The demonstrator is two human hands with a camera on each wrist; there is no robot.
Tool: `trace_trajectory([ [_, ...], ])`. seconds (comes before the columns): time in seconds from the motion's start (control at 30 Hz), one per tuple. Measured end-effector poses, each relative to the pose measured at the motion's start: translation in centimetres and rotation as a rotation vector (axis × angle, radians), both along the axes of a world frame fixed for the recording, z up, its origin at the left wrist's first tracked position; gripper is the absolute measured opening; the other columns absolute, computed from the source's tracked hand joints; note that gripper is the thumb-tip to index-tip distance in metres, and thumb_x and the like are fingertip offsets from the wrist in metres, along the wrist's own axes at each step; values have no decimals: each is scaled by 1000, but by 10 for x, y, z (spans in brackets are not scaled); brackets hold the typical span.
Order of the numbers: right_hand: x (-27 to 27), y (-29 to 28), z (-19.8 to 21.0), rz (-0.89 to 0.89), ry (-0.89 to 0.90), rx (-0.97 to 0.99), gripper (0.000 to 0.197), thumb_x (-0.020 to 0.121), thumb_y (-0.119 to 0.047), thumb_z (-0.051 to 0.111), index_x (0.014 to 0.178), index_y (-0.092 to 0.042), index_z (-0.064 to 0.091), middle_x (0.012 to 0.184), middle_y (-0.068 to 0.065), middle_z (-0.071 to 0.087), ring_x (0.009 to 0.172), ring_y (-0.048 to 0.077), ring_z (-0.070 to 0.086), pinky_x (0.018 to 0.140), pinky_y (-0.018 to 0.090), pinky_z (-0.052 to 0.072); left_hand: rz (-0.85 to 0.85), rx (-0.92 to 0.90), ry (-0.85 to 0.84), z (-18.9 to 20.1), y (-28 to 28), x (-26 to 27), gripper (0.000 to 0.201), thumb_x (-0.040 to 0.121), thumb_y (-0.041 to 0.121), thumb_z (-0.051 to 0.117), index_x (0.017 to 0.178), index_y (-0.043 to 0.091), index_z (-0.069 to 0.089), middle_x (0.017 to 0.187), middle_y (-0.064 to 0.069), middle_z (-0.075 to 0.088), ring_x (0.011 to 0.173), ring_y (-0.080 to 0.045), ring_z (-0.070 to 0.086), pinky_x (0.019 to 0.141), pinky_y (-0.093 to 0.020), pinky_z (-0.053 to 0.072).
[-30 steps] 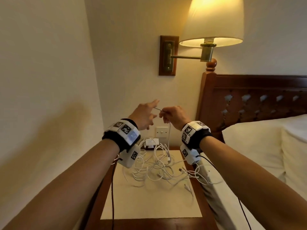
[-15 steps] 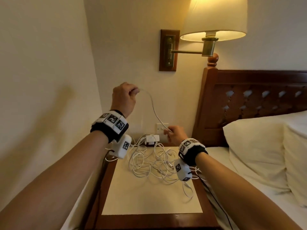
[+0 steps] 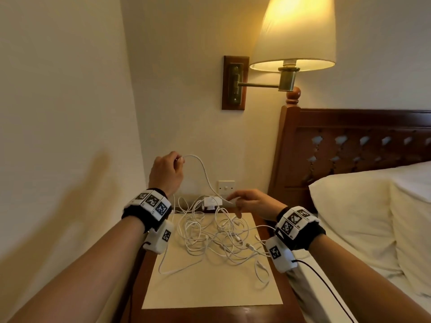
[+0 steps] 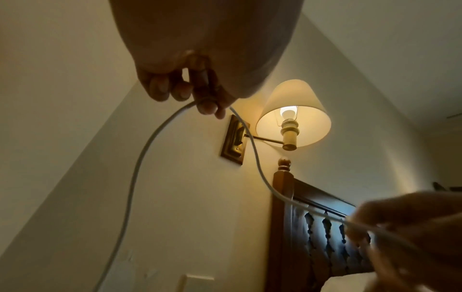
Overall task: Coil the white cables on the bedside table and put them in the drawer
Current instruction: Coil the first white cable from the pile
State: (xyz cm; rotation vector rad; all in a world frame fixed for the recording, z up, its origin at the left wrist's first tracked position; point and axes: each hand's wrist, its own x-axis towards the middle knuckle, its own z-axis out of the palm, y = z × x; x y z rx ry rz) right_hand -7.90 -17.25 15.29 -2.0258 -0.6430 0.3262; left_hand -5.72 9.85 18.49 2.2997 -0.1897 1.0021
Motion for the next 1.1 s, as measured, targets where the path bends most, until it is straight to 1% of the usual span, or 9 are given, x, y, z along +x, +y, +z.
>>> trace_trajectory([
  [0.07,-10,4,-2,42,26,-109,31,101,-19,40,117,-8,64,78,1,67,84,9,63,95,27,43,6,3,-74,13,-9,-8,20,97,21,49,91,14,66,78,-3,65,86,-29,52,75,-41,46],
  [0.17,-24,20,-9,45,19,-181,44,103,-40,37,111,-11,70,87,1,71,94,14,64,98,30,41,-190,-41,-186,28,-24,-24,16,98,16,51,91,16,65,71,6,60,75,-18,56,71,-27,46],
  [0.27,-32,36,-12,38,-54,-96,42,102,-34,42,116,-4,69,109,10,71,101,17,64,92,19,46,-393,-110,-214,37,-38,-40,12,98,12,53,95,12,65,74,12,60,64,-1,56,62,-10,44],
  [0.37,-39,44,-6,101,-84,83,28,101,-16,48,113,4,64,98,10,70,94,16,65,89,21,49,-396,-38,-294,38,-44,-45,13,96,10,55,98,7,67,88,5,66,73,2,56,65,-7,41],
  [0.5,-52,45,10,122,91,384,20,101,0,39,101,-4,58,77,3,62,77,17,65,81,32,50,-215,-99,-238,27,-25,-34,13,97,17,55,92,11,66,79,2,66,67,-9,57,62,-16,43],
  [0.6,-58,34,30,67,279,594,23,100,-8,37,91,-9,58,66,-2,38,54,10,38,54,24,31,-127,-114,-110,11,-5,-30,15,98,19,53,89,13,62,69,8,58,57,0,49,54,-11,33],
  [0.67,-60,23,46,29,302,727,23,99,-14,38,88,-9,58,63,-4,31,51,9,28,51,24,20,-164,-94,-4,-4,1,-34,18,99,20,51,85,12,59,66,6,55,54,-4,46,52,-10,34],
  [0.9,-48,7,85,-176,205,889,29,104,-27,41,98,-8,62,55,-3,41,42,7,30,42,18,27,-526,-191,579,-59,-42,-73,38,95,48,41,76,17,52,53,9,42,44,-5,36,49,-25,34],
  [1.1,-48,-6,97,-241,258,952,27,100,-29,48,90,-8,61,64,2,59,46,7,51,46,14,46,-397,-677,276,-73,-60,-96,17,91,31,61,91,13,60,64,1,57,49,-13,50,54,-35,48],
])
